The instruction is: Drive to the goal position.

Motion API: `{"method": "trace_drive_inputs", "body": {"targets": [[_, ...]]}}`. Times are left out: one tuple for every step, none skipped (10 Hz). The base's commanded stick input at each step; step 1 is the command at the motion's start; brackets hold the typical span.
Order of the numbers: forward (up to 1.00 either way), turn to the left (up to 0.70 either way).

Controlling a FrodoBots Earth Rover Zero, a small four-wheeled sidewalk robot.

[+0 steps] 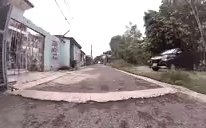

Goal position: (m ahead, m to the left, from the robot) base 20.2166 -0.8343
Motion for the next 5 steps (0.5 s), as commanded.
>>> {"method": "trace_drive_inputs", "body": {"targets": [[0.7,0.0],[0.7,0.02],[0.7,0.08],[0.7,0.35],[0.7,0.34]]}}
